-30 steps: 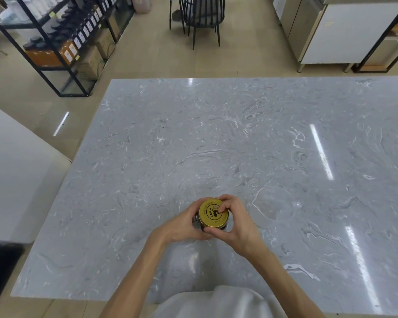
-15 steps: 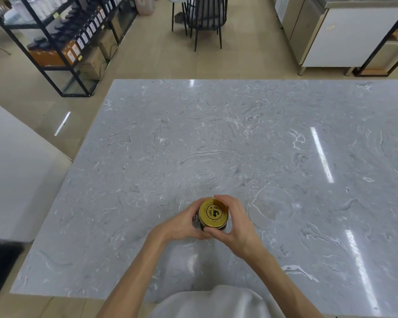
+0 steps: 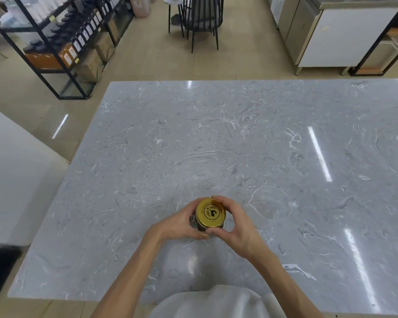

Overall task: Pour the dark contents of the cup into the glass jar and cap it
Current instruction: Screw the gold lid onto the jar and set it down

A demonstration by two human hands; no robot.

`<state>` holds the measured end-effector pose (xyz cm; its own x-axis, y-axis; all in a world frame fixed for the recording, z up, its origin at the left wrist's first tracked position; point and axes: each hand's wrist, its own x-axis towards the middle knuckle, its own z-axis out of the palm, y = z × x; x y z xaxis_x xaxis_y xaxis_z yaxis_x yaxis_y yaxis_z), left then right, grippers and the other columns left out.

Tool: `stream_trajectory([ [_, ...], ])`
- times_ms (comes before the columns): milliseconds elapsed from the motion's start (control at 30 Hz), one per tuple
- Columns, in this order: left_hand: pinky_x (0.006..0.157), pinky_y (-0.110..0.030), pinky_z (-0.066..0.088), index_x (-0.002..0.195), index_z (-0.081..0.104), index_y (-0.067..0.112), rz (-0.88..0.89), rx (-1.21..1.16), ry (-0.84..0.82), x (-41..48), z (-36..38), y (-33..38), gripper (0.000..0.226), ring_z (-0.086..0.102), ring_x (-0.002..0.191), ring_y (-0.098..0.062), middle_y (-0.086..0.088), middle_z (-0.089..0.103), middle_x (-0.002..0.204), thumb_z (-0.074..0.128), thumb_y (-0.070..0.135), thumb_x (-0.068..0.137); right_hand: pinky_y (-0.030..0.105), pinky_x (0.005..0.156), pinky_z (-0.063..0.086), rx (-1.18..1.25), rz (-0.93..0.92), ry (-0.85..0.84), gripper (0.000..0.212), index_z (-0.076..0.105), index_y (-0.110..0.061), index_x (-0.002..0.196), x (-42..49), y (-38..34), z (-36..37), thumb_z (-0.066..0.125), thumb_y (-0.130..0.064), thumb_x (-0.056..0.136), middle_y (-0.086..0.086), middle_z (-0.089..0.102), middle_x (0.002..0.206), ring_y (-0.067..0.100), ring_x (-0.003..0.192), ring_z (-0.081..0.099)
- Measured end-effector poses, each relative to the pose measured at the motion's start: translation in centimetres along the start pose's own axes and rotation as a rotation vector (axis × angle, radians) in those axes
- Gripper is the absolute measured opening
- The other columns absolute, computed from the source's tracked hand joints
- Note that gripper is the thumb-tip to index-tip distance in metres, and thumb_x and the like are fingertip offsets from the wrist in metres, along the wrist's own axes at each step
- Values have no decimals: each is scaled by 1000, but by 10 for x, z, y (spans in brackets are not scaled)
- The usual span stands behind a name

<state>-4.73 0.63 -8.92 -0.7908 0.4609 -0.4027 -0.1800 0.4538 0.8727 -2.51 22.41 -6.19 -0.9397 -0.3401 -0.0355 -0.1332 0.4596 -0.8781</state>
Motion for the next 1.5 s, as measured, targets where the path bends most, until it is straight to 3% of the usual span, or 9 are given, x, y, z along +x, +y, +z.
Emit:
stream_trajectory([
  [167,111,-27,46,149,37,37,16,-1,10,0,0,-1,95,53,132,-4,9,54,143,91,15,74,5,100,31,-89,-72,24,78,41,-38,138,0,-1,2,85,-37,74,-39,39,128,-11,123,41],
  [400,98,-17,50,146,40,40,41,2,18,0,1,-1,91,56,127,0,10,54,140,90,10,76,1,98,30,-94,-78,62,84,44,-27,141,3,-5,10,84,-49,70,-16,36,128,-11,123,32],
  [533,106,-24,49,148,37,40,29,24,14,1,1,-1,92,54,130,-1,12,53,142,90,16,77,0,93,35,-26,-22,8,95,39,-32,142,4,-7,11,80,-65,62,-16,29,122,-12,121,34],
  [700,113,-37,47,147,38,44,24,17,16,0,1,0,93,51,135,-5,14,51,145,92,25,74,18,107,40,69,-2,-1,101,30,-27,144,-1,-2,5,85,-60,66,-12,29,144,-3,132,37],
  [833,115,-40,45,149,35,44,16,14,14,0,1,-2,96,51,136,-6,14,52,145,93,28,73,12,108,33,127,1,-79,110,12,-44,153,0,-3,3,83,-58,70,-26,31,153,-6,140,32],
  [1000,111,-30,46,147,36,49,6,25,23,-1,2,1,94,51,133,1,21,52,143,93,32,73,20,110,37,175,28,-43,107,19,-48,148,1,1,-1,86,-59,65,-15,38,146,0,138,38],
  [1200,113,-36,47,148,38,44,23,15,25,-2,0,0,93,51,135,-4,14,52,145,93,30,74,26,111,40,178,54,-59,95,27,-54,137,0,2,-2,87,-57,63,-19,45,138,-1,133,45],
  [1400,114,-35,45,151,35,40,24,-5,6,-2,-1,0,98,50,136,-5,11,51,147,93,23,74,16,108,38,101,23,-112,101,18,-58,142,3,-4,-2,80,-67,63,-34,38,143,-9,134,38],
  [1500,109,-23,46,148,36,45,20,-2,9,-3,-1,2,95,50,134,1,14,51,145,93,23,75,18,111,37,172,31,-57,103,19,-55,141,0,-2,-2,87,-56,64,-25,33,145,-8,135,37],
])
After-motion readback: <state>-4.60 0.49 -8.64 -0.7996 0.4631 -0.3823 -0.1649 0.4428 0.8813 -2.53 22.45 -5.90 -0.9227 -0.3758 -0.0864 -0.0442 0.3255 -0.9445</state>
